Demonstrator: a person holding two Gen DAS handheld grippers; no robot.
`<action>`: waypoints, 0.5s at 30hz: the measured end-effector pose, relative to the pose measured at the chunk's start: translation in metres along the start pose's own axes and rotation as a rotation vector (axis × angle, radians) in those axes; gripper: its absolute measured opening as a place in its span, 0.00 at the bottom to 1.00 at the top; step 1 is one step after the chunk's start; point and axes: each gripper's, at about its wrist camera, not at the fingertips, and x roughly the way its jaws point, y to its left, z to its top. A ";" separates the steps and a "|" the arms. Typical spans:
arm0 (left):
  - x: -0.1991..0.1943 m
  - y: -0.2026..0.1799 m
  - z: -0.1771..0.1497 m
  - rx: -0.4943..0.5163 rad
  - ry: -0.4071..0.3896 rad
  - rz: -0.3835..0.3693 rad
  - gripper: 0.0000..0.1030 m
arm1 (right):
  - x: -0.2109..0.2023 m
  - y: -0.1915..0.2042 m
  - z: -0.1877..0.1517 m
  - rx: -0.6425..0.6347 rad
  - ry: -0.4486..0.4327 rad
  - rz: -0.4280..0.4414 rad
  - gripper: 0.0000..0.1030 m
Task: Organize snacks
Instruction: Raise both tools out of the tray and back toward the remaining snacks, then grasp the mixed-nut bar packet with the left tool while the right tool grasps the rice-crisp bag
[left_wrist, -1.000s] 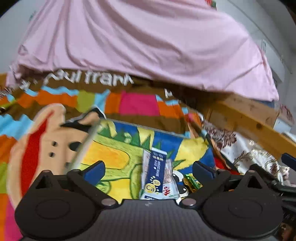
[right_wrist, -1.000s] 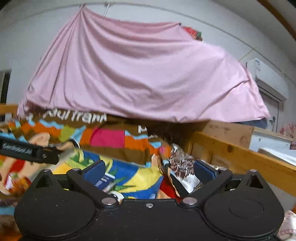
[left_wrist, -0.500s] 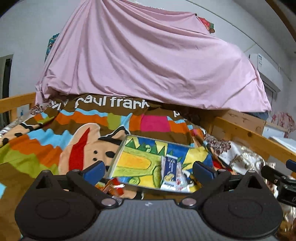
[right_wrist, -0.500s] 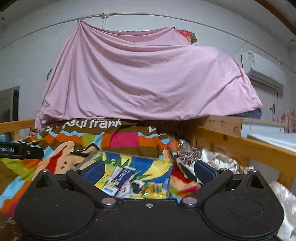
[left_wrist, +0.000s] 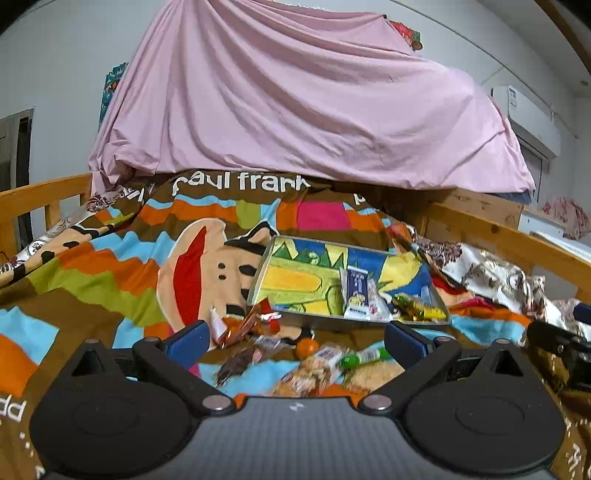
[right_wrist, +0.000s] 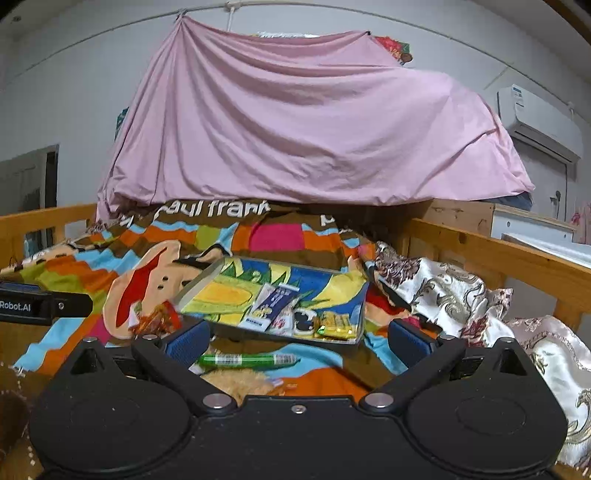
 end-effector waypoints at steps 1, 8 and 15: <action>-0.002 0.001 -0.003 0.004 0.007 -0.001 1.00 | 0.001 0.001 -0.001 -0.006 0.010 0.004 0.99; -0.004 0.011 -0.022 0.032 0.067 0.004 1.00 | 0.016 0.012 -0.013 -0.038 0.130 0.058 0.99; 0.004 0.020 -0.031 0.042 0.118 -0.013 1.00 | 0.029 0.021 -0.019 -0.068 0.192 0.084 0.99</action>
